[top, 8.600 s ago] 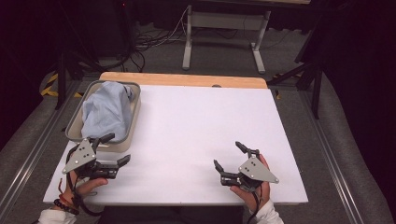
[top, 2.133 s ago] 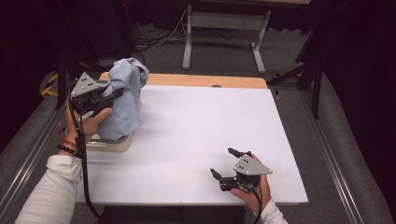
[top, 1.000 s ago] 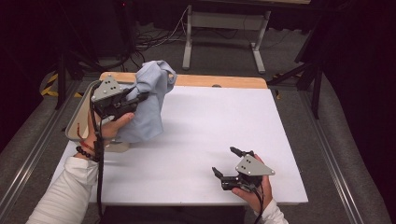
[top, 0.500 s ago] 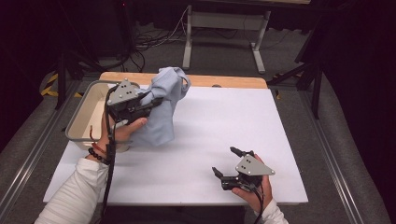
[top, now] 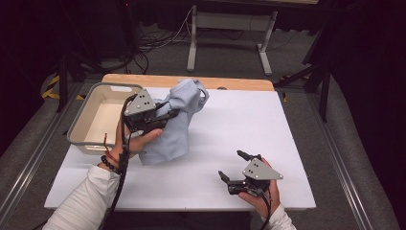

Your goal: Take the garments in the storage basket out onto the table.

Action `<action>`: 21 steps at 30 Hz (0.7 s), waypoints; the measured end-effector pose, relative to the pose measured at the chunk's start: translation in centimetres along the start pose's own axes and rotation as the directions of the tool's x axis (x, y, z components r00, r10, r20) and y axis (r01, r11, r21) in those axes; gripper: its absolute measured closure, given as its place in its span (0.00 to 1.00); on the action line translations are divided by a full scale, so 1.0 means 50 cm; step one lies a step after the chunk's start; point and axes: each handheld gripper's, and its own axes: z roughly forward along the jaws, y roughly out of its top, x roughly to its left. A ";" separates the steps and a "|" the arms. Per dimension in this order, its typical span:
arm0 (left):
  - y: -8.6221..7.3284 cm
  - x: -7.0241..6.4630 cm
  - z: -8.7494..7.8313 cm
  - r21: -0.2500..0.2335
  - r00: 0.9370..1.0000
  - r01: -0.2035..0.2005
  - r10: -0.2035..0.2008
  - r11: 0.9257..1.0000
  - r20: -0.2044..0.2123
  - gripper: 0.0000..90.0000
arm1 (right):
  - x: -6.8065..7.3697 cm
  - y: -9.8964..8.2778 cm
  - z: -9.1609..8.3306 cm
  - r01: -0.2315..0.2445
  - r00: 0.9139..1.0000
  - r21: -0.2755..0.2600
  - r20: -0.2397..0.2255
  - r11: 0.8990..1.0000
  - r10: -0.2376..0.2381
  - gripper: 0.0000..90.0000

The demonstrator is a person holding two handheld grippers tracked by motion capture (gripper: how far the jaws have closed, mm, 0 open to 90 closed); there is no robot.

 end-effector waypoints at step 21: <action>-0.035 -0.050 0.085 0.082 0.997 -0.016 0.009 0.996 0.079 0.74 | -0.002 0.000 -0.002 -0.006 1.000 0.001 -0.001 1.000 0.006 0.12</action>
